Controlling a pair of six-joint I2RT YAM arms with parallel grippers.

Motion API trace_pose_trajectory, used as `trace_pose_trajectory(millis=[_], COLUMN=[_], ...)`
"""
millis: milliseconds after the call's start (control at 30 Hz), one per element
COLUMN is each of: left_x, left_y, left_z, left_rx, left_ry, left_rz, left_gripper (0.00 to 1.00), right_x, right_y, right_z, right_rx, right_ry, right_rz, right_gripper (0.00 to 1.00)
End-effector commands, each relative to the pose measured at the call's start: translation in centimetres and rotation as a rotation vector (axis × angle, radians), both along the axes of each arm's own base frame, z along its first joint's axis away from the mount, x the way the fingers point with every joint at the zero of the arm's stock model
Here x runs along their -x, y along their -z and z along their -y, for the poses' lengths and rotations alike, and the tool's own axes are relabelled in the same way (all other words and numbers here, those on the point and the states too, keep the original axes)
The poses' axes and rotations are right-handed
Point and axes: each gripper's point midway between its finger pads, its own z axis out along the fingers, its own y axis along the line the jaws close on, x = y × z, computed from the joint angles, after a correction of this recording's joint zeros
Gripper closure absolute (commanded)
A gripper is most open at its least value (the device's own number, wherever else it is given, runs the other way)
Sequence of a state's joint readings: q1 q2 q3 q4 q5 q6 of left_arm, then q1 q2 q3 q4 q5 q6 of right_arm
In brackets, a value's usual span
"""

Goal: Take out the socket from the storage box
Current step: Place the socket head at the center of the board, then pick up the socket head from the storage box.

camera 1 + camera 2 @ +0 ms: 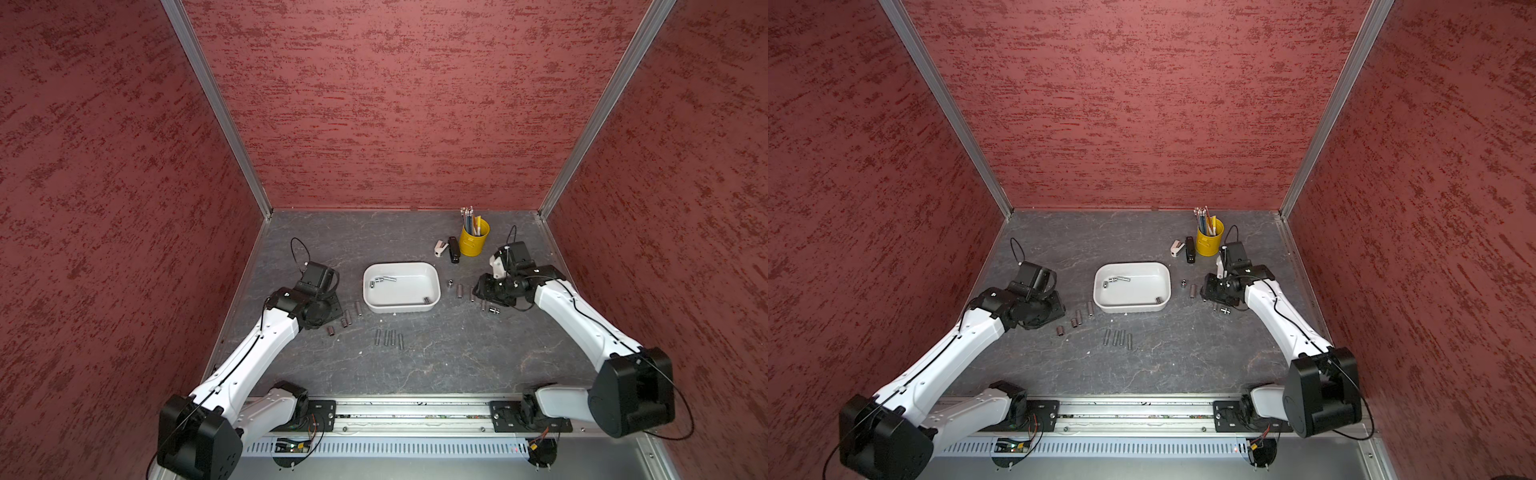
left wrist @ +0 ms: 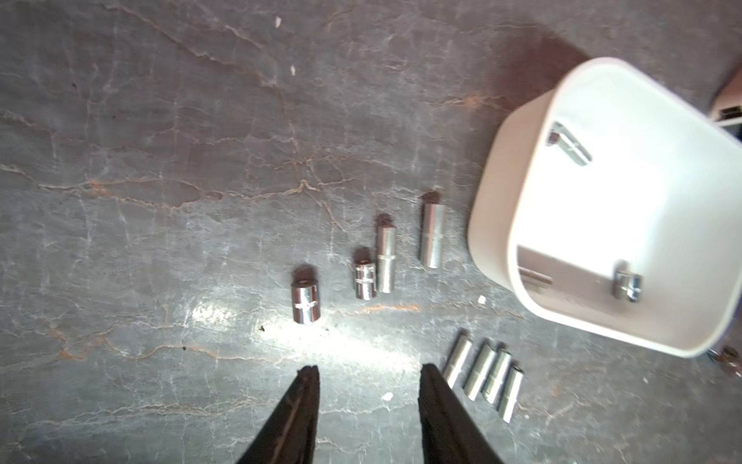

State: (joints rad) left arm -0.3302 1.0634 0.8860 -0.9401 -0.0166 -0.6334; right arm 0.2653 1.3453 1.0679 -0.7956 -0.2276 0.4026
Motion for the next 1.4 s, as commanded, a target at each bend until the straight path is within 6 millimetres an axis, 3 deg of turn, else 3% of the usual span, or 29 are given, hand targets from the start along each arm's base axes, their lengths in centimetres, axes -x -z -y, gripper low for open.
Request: trace_pose_trajectory(millis=[0,200,333,467,633,833,1133,1367], left_x=[1.1,1.9,2.2,2.2,2.2,2.1,2.0,1.9], left_y=[-2.0,-5.0,-5.5,-5.6,-5.4,-5.3,-4.9,-4.8], left_z=[0.7,0.6,0.2,0.8,0.8,0.8,0.8,0.8], left_rx=[0.031,0.016,-0.010,0.021,0.019,0.022,0.017,0.014], left_ry=[0.093,0.166,0.201,0.225,0.219,0.218,0.217,0.214], left_rz=[0.014,0.076,0.106,0.137,0.141,0.140,0.128,0.125], left_gripper=[0.56,0.56,0.56,0.56,0.56,0.56,0.56,0.56], right_x=[-1.1,-2.8,-4.1,-6.0,-8.0,-9.8,-11.0,-10.6], right_y=[-2.6,-2.7,-0.5,2.5,5.9,8.3,11.2,12.9], right_z=[-5.1,-14.2,-19.0,-22.0,-23.1,-23.1,-23.6,-23.6], right_rx=[-0.017,0.034,0.094,0.162,0.270,0.365,0.401,0.412], right_ry=[-0.176,-0.444,-0.596,-0.668,-0.706,-0.724,-0.731,-0.731], right_rz=[0.083,0.147,0.146,0.125,0.094,0.100,0.085,0.053], right_gripper=[0.52,0.54,0.55,0.56,0.55,0.54,0.56,0.63])
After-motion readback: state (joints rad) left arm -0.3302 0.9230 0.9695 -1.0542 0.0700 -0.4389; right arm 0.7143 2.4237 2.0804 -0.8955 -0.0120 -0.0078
